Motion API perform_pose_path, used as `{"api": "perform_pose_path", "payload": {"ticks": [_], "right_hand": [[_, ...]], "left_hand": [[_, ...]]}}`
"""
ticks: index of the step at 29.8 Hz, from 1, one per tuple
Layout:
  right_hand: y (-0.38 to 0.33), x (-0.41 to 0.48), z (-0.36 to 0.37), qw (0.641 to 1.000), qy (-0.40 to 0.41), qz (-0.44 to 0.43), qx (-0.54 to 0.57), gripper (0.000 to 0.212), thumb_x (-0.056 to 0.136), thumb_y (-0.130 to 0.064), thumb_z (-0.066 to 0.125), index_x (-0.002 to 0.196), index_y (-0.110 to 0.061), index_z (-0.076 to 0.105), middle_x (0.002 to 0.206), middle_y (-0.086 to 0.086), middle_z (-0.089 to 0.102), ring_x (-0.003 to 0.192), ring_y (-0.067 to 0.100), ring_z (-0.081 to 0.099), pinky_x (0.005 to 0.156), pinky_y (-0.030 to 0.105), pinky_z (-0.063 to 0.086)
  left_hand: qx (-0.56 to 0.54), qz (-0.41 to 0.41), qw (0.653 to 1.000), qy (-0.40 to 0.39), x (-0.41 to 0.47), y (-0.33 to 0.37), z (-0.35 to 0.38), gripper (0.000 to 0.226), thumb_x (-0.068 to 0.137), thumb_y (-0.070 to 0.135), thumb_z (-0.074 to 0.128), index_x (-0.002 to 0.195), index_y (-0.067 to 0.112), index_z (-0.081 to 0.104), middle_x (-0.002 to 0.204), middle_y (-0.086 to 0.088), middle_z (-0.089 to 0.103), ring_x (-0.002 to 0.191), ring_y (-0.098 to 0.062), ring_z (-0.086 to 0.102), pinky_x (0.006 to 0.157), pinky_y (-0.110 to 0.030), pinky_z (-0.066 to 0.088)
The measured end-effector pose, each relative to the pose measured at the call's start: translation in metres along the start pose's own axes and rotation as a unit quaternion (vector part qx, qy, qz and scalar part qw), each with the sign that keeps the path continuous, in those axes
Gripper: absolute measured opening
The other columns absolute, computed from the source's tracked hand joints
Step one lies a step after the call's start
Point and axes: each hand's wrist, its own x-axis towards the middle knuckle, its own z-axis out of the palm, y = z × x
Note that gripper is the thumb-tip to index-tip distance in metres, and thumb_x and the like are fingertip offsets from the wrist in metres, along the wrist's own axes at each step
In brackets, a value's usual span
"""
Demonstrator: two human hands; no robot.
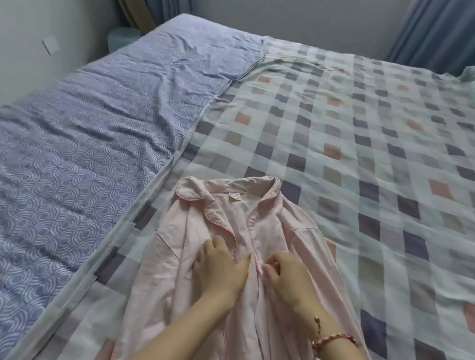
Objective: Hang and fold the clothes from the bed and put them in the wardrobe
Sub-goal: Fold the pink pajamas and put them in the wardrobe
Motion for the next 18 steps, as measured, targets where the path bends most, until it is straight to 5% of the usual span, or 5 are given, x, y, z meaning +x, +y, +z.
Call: {"api": "perform_pose_path", "payload": {"ticks": [3, 8, 11, 15, 18], "right_hand": [[0.0, 0.009, 0.004, 0.996, -0.048, -0.02, -0.067, 0.018, 0.089, -0.022, 0.057, 0.074, -0.021, 0.049, 0.083, -0.002, 0.055, 0.082, 0.017, 0.05, 0.068, 0.027, 0.035], [-0.001, 0.012, 0.004, 0.981, -0.116, -0.051, -0.145, 0.034, 0.087, -0.017, 0.057, 0.065, -0.022, 0.032, 0.095, 0.006, 0.053, 0.085, 0.019, 0.046, 0.07, 0.03, 0.035], [-0.003, 0.014, 0.005, 0.992, -0.073, -0.051, -0.085, 0.03, 0.089, -0.016, 0.056, 0.066, -0.021, 0.038, 0.086, 0.003, 0.06, 0.084, 0.019, 0.053, 0.065, 0.023, 0.034], [-0.009, 0.017, 0.013, 0.998, -0.005, -0.02, 0.064, 0.022, 0.084, -0.016, 0.065, 0.065, -0.021, 0.056, 0.065, -0.011, 0.055, 0.067, 0.006, 0.048, 0.059, 0.008, 0.035], [-0.008, 0.023, 0.026, 0.997, -0.019, 0.006, 0.078, 0.008, 0.083, -0.013, 0.065, 0.083, -0.005, 0.068, 0.078, 0.003, 0.066, 0.074, 0.009, 0.053, 0.059, 0.011, 0.033]], "left_hand": [[0.062, -0.033, 0.998, -0.01, 0.012, 0.002, 0.014, 0.051, 0.091, 0.047, 0.046, 0.119, 0.005, 0.044, 0.127, -0.013, 0.046, 0.12, -0.03, 0.045, 0.093, -0.039, 0.039], [0.083, 0.064, 0.994, 0.029, 0.018, -0.01, 0.025, 0.034, 0.067, 0.035, 0.075, 0.069, 0.006, 0.058, 0.067, -0.015, 0.058, 0.06, -0.032, 0.062, 0.042, -0.032, 0.047], [0.069, 0.058, 0.996, -0.002, 0.016, -0.013, 0.025, 0.031, 0.083, 0.033, 0.048, 0.067, 0.008, 0.058, 0.065, -0.014, 0.057, 0.058, -0.033, 0.062, 0.043, -0.034, 0.047], [0.095, 0.059, 0.991, -0.072, 0.002, -0.018, 0.03, 0.036, 0.055, 0.025, 0.083, 0.079, 0.005, 0.064, 0.086, -0.025, 0.064, 0.09, -0.047, 0.063, 0.069, -0.049, 0.054], [0.079, 0.057, 0.992, -0.076, 0.005, -0.011, 0.027, 0.048, 0.028, 0.016, 0.086, 0.067, 0.005, 0.061, 0.074, -0.022, 0.063, 0.076, -0.044, 0.065, 0.059, -0.039, 0.056]]}}
